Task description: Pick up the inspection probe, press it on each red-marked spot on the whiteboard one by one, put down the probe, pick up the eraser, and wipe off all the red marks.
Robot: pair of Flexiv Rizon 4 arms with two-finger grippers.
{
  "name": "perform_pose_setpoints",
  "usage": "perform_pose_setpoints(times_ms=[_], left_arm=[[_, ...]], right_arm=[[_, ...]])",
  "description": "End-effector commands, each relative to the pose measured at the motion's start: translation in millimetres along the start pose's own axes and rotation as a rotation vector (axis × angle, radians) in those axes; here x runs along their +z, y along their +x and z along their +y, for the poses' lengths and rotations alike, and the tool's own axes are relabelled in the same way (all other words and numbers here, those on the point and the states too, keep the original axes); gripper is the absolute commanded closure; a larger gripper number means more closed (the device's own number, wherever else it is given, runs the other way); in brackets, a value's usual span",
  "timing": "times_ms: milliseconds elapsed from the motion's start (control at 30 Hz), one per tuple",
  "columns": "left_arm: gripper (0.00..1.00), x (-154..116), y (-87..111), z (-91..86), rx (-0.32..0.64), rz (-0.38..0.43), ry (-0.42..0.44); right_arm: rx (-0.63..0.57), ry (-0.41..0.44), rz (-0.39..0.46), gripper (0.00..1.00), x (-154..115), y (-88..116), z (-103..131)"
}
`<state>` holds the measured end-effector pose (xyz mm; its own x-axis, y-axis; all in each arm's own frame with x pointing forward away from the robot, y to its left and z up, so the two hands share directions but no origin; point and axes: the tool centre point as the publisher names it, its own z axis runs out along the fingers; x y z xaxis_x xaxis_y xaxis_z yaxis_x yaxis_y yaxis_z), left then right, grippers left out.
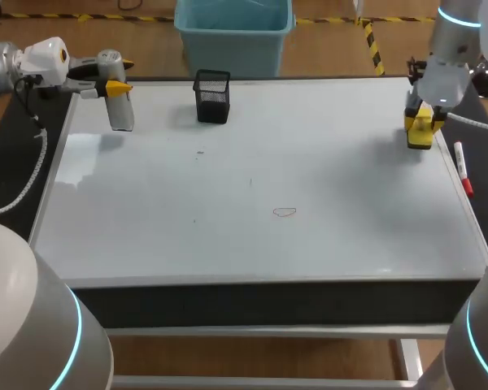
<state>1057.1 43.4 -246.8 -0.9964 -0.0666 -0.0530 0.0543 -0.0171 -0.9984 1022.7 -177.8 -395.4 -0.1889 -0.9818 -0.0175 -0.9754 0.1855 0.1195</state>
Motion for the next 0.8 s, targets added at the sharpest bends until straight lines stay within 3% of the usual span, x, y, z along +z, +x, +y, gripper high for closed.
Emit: perform_pose_setpoints(times_ms=[33,800], left_arm=[[1.0,-0.4,-1.5,-0.7,-0.001,0.005,0.0],[1.0,-0.4,-1.5,-0.7,-0.001,0.005,0.0]], right_arm=[[-0.011,0.007,0.011,1.0,-5.8,5.6,0.1],[-0.012,0.011,0.008,1.0,-10.2,7.4,2.3]])
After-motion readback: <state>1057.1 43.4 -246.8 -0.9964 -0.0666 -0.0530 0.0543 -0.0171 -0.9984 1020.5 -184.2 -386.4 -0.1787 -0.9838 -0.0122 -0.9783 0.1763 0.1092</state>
